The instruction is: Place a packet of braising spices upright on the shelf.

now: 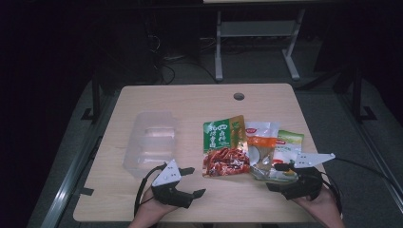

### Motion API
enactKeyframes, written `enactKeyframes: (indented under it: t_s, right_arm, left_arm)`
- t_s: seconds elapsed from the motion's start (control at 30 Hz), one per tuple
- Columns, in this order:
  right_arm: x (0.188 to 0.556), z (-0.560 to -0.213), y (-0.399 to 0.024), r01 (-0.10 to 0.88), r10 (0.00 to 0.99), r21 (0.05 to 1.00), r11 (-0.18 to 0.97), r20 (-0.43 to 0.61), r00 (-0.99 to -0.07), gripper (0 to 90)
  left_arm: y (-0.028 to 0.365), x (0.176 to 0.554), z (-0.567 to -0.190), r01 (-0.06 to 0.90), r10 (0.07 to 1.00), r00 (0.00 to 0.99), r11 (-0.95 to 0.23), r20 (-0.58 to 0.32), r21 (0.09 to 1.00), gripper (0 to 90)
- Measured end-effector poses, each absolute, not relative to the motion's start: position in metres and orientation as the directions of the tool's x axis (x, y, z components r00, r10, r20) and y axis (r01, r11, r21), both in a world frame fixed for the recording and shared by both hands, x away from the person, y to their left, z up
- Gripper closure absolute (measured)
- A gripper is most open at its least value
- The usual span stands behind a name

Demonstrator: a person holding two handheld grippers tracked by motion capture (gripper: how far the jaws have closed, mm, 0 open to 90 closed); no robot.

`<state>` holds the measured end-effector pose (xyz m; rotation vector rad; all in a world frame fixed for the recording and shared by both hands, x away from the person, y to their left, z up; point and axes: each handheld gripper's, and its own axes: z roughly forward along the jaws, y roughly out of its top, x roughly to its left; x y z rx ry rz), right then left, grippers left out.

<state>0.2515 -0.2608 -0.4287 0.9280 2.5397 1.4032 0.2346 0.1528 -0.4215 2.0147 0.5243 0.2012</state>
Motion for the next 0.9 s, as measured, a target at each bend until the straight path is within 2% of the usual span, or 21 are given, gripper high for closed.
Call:
enactKeyframes:
  t_s: [0.37, 0.6, 0.73, 0.9]
  right_arm:
    - [0.26, -0.421, -0.256, 0.453, 0.533, 0.804, 0.387, 0.205, -0.821, 16.1]
    - [0.283, -0.401, -0.239, 0.419, 0.509, 0.806, 0.419, 0.174, -0.843, 17.1]
    - [0.3, -0.387, -0.225, 0.414, 0.506, 0.788, 0.455, 0.154, -0.849, 17.6]
    - [0.321, -0.371, -0.214, 0.408, 0.493, 0.781, 0.473, 0.149, -0.857, 17.6]
  left_arm:
    - [0.144, 0.241, -0.419, 0.284, 0.438, 0.895, -0.409, -0.087, 0.867, 24.4]
    - [0.133, 0.254, -0.414, 0.284, 0.448, 0.891, -0.423, -0.074, 0.861, 26.0]
    - [0.125, 0.261, -0.413, 0.273, 0.456, 0.888, -0.428, -0.055, 0.861, 29.8]
    - [0.12, 0.273, -0.419, 0.306, 0.481, 0.873, -0.415, -0.079, 0.857, 33.9]
